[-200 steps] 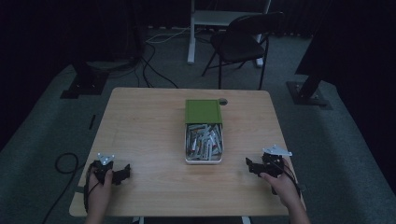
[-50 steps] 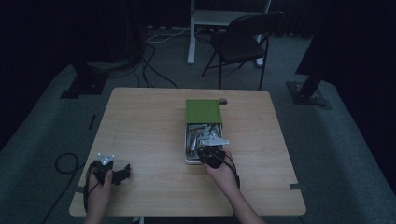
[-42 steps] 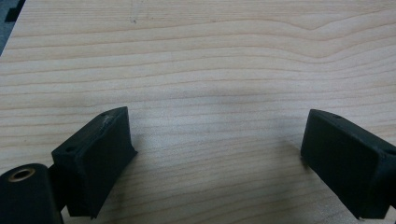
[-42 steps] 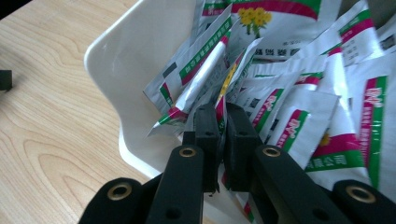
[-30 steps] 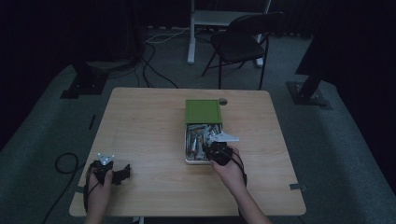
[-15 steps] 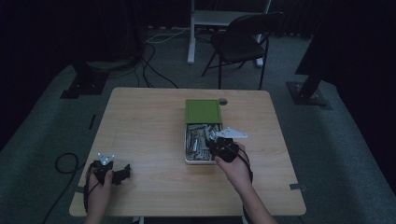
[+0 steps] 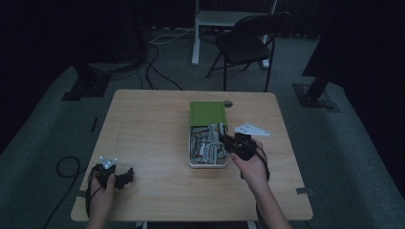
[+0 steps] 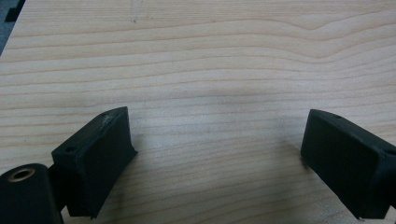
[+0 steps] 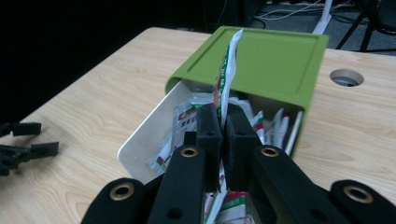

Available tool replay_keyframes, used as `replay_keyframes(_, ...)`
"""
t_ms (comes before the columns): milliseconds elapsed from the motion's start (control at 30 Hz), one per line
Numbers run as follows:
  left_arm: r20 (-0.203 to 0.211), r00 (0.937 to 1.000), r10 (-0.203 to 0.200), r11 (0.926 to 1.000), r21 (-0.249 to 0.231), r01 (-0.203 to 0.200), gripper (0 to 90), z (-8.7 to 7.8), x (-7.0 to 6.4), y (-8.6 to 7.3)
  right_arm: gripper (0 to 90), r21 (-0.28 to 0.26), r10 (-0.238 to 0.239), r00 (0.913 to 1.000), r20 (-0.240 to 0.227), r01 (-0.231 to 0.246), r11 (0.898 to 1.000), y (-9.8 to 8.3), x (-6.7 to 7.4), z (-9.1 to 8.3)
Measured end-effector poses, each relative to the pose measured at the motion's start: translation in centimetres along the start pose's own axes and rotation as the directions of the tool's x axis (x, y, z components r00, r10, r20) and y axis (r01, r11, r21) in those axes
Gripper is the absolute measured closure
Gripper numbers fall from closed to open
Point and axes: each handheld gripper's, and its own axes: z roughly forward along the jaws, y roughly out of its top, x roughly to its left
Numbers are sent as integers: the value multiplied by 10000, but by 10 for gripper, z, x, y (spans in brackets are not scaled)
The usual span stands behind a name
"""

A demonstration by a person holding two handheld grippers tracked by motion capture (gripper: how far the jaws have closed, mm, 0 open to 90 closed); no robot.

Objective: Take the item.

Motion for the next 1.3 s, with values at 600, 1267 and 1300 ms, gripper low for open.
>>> replay_keyframes(600, -5, 10000, 17, 10000, 0, -17, 95, 0, 0, 0, 868, -581, 457, 9951, 877, -407, 9975, 7, -43, -40)
replay_keyframes(1267, -5, 10000, 17, 10000, -1, -17, 96, 0, 0, 0, 868, -102, 1004, 9860, 1329, -999, 9949, -34, -76, -37)
replay_keyframes(1300, -5, 10000, 17, 10000, -1, -17, 95, 0, 0, 0, 868, -102, 1004, 9860, 1329, -999, 9949, -34, -76, -37)
